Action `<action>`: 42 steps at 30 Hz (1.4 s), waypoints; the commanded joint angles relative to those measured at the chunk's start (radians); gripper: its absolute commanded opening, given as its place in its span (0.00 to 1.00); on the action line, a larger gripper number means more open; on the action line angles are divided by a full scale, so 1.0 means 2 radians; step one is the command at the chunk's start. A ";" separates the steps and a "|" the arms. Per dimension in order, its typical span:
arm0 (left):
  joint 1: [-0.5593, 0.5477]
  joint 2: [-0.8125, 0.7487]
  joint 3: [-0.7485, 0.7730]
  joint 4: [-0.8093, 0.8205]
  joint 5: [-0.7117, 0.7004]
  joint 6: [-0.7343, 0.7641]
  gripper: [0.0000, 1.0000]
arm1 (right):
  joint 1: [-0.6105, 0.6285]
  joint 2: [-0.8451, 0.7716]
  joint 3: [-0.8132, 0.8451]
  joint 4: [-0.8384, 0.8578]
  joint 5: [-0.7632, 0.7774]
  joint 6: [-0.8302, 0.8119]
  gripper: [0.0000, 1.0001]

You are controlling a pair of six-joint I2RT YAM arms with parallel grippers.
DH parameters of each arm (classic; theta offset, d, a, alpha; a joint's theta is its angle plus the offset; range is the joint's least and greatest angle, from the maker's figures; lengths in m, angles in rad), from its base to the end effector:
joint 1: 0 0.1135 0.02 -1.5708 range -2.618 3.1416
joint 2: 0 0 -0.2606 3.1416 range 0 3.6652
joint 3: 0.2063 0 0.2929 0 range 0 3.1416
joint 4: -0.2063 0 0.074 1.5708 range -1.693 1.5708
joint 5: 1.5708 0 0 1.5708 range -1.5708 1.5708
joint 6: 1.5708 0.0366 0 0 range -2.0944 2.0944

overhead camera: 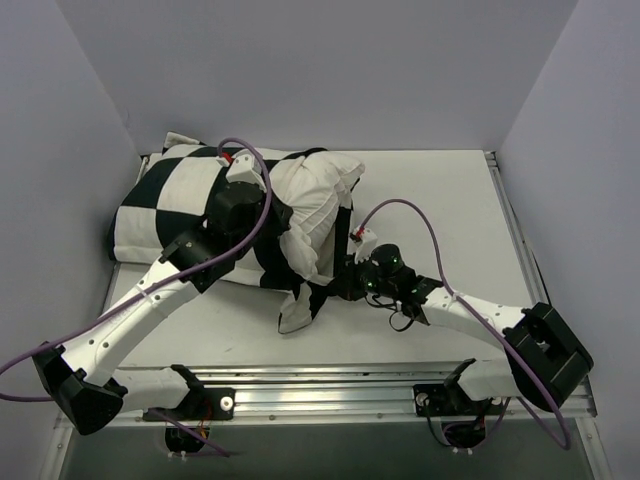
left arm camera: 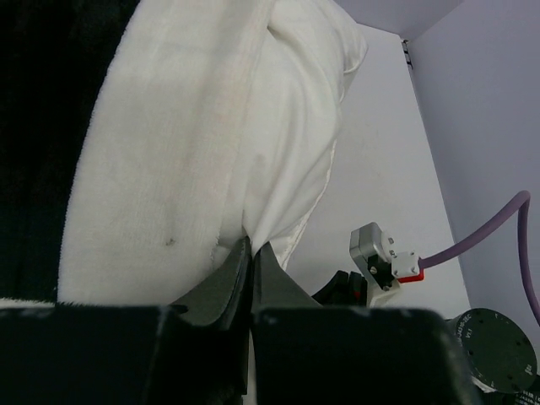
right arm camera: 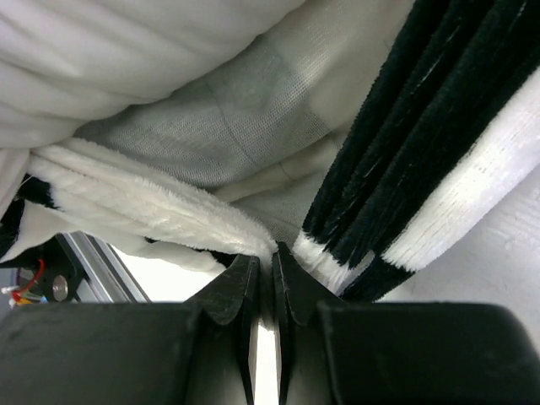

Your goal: Remove the pillowcase from the pillow

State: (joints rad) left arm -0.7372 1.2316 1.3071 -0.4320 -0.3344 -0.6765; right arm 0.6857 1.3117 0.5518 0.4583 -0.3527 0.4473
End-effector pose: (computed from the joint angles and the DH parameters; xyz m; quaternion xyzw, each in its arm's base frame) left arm 0.2423 -0.2038 0.4028 -0.0703 0.8123 -0.2614 0.5166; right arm 0.2287 0.2034 0.1792 -0.1975 0.7748 0.4325 0.4167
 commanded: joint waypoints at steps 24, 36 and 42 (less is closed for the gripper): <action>0.018 -0.112 -0.079 0.070 0.227 0.012 0.51 | -0.046 -0.062 0.067 -0.072 0.077 0.016 0.47; 0.020 -0.156 -0.143 -0.020 0.083 0.019 0.87 | -0.031 -0.154 0.066 -0.166 0.034 0.030 0.86; 0.030 -0.149 -0.202 -0.026 -0.015 -0.006 0.88 | 0.032 -0.126 0.047 -0.097 0.034 0.092 0.98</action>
State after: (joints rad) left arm -0.6941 0.9287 0.9447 -0.4973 -0.2317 -0.6716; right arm 0.6827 1.0294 0.6544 0.1829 -0.2676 0.5556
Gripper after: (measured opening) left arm 0.873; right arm 0.939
